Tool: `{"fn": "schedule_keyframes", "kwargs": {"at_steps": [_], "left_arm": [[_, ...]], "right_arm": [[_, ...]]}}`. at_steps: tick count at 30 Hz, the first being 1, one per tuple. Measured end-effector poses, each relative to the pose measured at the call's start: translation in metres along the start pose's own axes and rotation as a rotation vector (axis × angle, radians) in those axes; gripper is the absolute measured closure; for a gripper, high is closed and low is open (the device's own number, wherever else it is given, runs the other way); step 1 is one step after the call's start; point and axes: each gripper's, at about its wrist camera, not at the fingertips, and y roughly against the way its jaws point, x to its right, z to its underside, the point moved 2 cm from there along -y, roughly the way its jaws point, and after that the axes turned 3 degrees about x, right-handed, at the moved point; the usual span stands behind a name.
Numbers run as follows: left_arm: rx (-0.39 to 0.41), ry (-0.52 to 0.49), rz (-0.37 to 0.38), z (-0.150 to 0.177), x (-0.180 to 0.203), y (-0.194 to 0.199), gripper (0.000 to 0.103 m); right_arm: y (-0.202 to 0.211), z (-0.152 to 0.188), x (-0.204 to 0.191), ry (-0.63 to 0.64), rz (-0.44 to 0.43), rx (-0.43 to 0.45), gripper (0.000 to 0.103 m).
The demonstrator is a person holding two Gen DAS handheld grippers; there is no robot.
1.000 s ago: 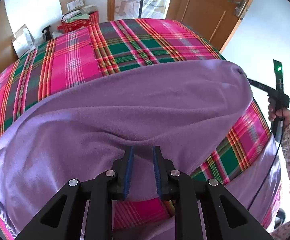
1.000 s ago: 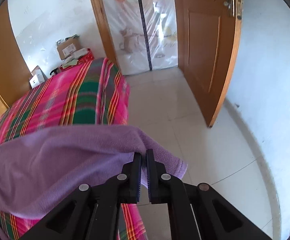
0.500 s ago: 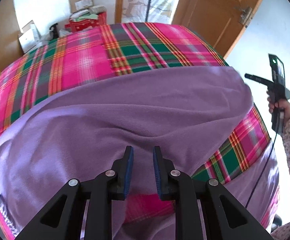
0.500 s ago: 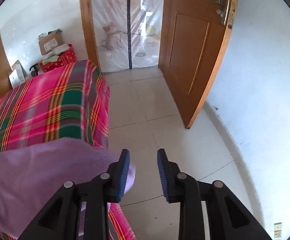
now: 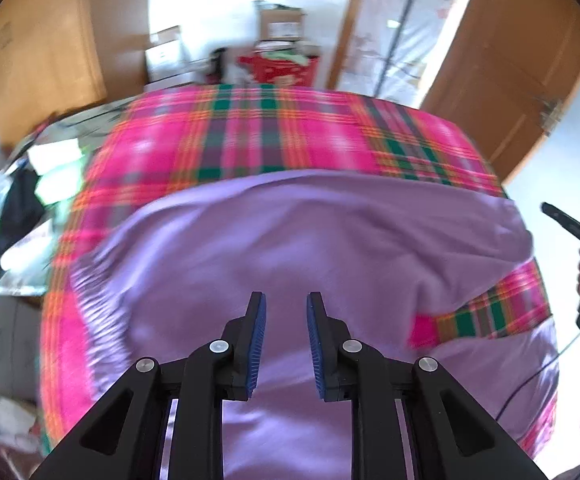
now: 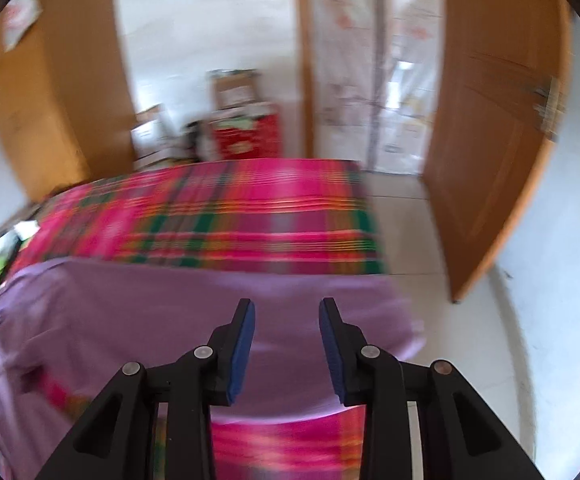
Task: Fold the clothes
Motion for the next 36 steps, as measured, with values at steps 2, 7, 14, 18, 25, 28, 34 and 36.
{"fn": "schedule_keyframes", "kwargs": {"at_steps": [2,7,14,18,25,28,34,36], "left_arm": [[0.003,0.034,-0.017,0.01,-0.021,0.01,0.081],[-0.021,0.131,-0.096,0.029,-0.082,0.028,0.077],[-0.034,0.085,-0.205,0.014,-0.129,0.056,0.076],[-0.104,0.012,-0.223,-0.018,-0.139,0.043,0.071],[-0.231,0.122,-0.095,-0.01,-0.16,-0.029,0.071],[-0.261,0.204,-0.065,-0.005,-0.178,-0.054,0.071],[-0.231,0.465,0.133,-0.011,-0.208,-0.07,0.071],[-0.219,0.511,0.172,-0.011,-0.213,-0.07,0.071]], "right_arm": [[0.003,0.002,-0.036,0.082,-0.059,-0.001,0.067],[0.003,-0.002,-0.122,0.25,-0.182,-0.019,0.067],[0.01,-0.059,-0.213,0.331,-0.298,0.029,0.067],[-0.005,-0.093,-0.253,0.339,-0.361,0.038,0.06],[-0.092,-0.069,-0.285,0.431,-0.262,-0.108,0.06],[-0.128,-0.06,-0.291,0.489,-0.244,-0.152,0.06],[-0.179,-0.049,-0.293,0.506,-0.243,-0.228,0.06],[-0.187,-0.044,-0.291,0.496,-0.272,-0.255,0.059]]}}
